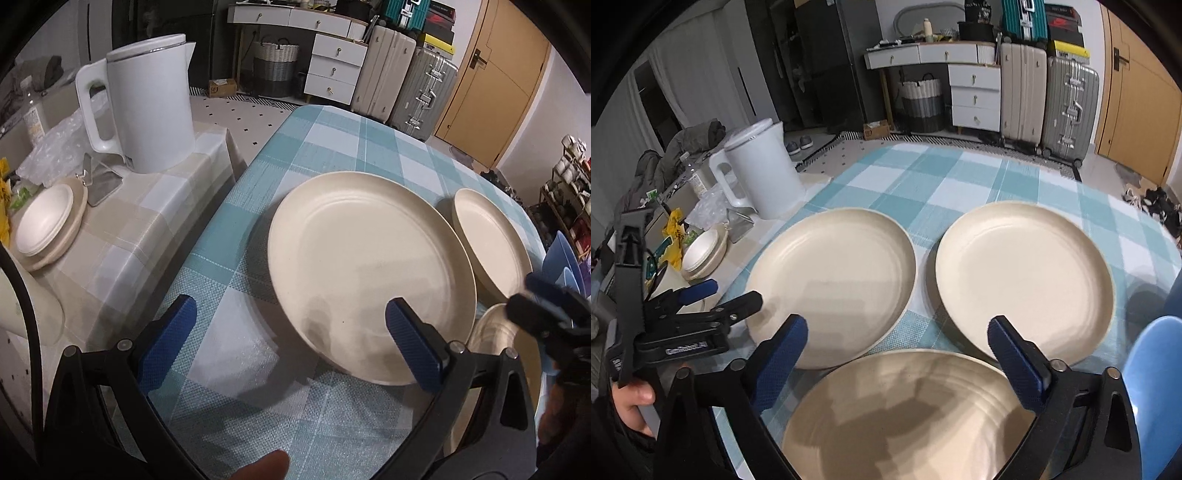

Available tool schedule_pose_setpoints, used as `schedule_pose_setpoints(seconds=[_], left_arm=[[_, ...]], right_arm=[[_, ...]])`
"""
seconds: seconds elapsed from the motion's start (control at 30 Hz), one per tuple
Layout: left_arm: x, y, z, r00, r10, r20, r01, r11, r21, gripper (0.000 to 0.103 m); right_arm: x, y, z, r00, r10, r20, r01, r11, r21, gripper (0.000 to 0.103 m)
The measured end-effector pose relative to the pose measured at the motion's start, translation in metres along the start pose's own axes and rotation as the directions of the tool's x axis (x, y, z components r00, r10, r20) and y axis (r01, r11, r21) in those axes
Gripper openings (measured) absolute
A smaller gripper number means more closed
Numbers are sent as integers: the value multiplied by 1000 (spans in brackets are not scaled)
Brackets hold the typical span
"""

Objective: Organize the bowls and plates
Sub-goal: 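Close the left tool on the plate rim while the right tool grips it too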

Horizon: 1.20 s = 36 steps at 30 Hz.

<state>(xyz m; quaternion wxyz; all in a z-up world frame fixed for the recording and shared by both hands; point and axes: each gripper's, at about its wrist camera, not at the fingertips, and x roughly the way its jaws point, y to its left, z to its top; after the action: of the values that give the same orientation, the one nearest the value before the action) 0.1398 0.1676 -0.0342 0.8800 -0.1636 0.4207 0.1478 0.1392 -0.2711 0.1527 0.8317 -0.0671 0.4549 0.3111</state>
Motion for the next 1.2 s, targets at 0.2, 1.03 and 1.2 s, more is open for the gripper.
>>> schedule_pose_setpoints(seconds=[0.2,1.03,1.2], left_arm=[[11,1,-2,999,-4,-33,5,1000,8,81],[22,-3,-8,998,-30,-51,31,999,23,22],[21,-5,-9,999,-20,-48,21,999,28,22]], right_arm=[[31,-2,-4,999,24,-33,-23,1000,20,88],[65,1,-4,999,32,-35,-31,999,33,30],[65,3,-5,999,19,-31,-19,1000,16,26]])
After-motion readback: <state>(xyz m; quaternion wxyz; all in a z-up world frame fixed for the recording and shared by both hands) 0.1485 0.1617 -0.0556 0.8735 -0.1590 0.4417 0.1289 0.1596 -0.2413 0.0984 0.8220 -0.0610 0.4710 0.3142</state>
